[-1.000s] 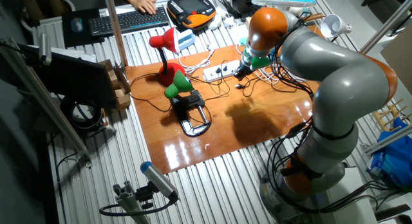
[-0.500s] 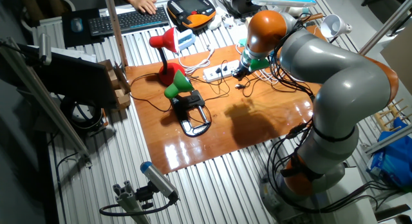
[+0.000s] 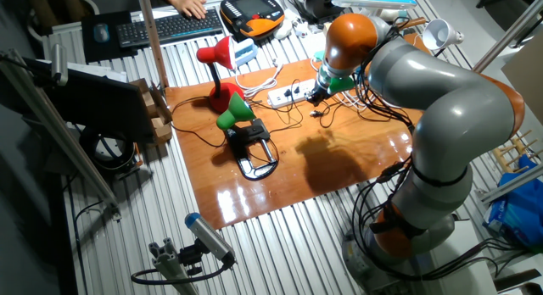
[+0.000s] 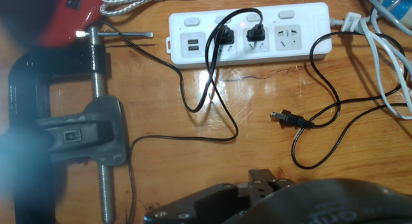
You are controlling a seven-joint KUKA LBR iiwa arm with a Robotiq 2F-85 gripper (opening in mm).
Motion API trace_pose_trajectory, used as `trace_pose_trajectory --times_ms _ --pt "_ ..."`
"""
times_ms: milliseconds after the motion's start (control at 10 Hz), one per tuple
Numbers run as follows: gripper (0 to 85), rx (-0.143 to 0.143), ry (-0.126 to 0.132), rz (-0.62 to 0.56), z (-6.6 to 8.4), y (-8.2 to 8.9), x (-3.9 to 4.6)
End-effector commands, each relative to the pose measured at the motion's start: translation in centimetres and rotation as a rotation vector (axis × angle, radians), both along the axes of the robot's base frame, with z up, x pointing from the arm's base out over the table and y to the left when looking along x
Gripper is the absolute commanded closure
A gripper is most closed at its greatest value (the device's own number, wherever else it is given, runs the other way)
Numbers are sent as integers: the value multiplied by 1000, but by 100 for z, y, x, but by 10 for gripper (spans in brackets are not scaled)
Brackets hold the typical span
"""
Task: Plug in the power cord of the desk lamp, turn on the socket, and light up the desk lamp
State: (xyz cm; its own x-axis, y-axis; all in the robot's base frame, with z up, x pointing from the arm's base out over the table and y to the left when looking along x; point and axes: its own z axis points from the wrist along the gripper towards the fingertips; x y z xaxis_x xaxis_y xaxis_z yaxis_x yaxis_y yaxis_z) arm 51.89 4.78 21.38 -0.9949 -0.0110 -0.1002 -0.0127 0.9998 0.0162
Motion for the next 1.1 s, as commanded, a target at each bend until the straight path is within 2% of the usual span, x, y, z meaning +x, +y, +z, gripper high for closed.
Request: trace_pose_trajectory --times_ms 0,1000 --pt "850 6 3 -1 -7 5 4" --pt "850 18 3 3 -14 3 22"
